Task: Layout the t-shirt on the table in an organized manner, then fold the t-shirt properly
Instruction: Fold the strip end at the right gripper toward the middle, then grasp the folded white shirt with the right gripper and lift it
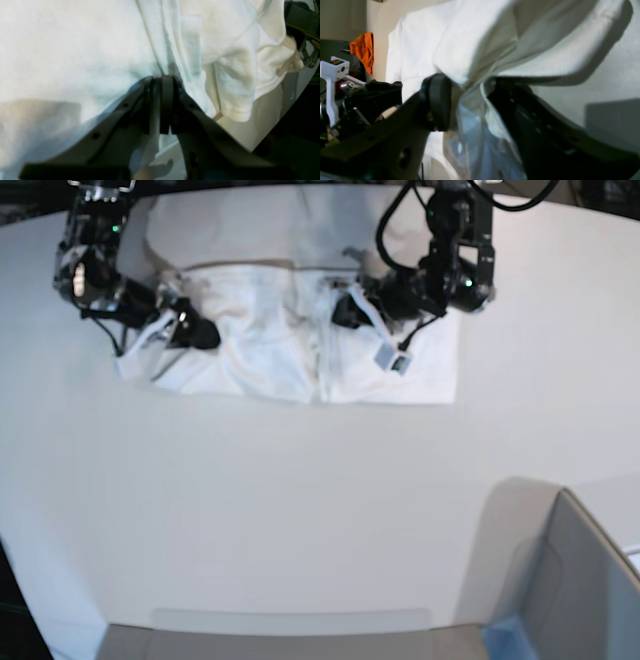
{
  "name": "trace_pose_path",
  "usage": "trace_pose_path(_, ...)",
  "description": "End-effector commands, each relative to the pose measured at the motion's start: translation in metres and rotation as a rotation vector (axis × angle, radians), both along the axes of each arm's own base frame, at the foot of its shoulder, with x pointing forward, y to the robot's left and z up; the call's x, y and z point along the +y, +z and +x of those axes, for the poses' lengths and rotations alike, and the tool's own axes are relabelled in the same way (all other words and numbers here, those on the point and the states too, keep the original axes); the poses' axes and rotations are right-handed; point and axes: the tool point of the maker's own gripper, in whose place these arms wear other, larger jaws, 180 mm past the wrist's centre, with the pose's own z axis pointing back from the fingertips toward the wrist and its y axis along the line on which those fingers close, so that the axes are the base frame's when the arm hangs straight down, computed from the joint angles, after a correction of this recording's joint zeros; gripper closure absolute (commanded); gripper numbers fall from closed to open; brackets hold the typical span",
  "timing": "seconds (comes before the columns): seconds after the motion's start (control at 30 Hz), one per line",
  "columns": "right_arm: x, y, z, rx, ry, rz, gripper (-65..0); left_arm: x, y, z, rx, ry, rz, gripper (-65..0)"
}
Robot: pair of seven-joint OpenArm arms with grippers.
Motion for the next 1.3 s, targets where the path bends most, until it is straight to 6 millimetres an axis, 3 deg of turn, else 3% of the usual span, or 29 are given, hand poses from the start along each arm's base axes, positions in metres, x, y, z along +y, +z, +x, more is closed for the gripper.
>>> trace_pose_path(0.0, -0.007, -0.007, -0.006, 0.038, 0.008, -0.039, -20.3, -0.002, 0.007, 0.005, -0.025, -0.004, -0.006, -4.8)
trace_pose_path(0.13, -0.01, -0.003, 0.001, 0.022, 0.0, -0.045, 0.0, -0.001, 0.006, 0.004, -0.018, -0.005, -0.002, -4.8)
trace_pose_path(0.23, -0.017, -0.005, 0.008, 0.02, 0.002, -0.1, 0.0, -0.002, 0.007, 0.004, -0.021, -0.01, -0.004, -4.8)
trace_pose_path(0.37, -0.039, -0.003, 0.02, 0.041, -0.063, -0.163, 0.0, -0.008, 0.025, 0.011, -0.074, -0.005, -0.021, -4.8)
trace_pose_path(0.63, -0.097, 0.019, 0.039, -0.006, -0.155, -0.252, 0.0, -0.007, 0.05, 0.018, -0.158, -0.003, -0.022, -4.8)
trace_pose_path(0.8, -0.12, 0.032, 0.049, -0.047, -0.171, -0.313, 0.0, -0.007, 0.061, 0.021, -0.197, 0.001, -0.024, -4.8)
trace_pose_path(0.93, -0.134, 0.039, 0.051, -0.042, -0.197, -0.398, 0.0, 0.016, 0.062, 0.028, -0.206, 0.068, 0.0, -4.8)
trace_pose_path(1.03, -0.128, 0.053, 0.054, -0.092, -0.156, -0.493, 0.0, 0.046, 0.055, 0.027, -0.185, 0.155, 0.032, -4.8)
trace_pose_path(1.27, -0.069, 0.071, 0.057, -0.195, -0.017, -0.501, 0.0, 0.093, 0.048, 0.025, -0.162, 0.287, 0.086, -4.8)
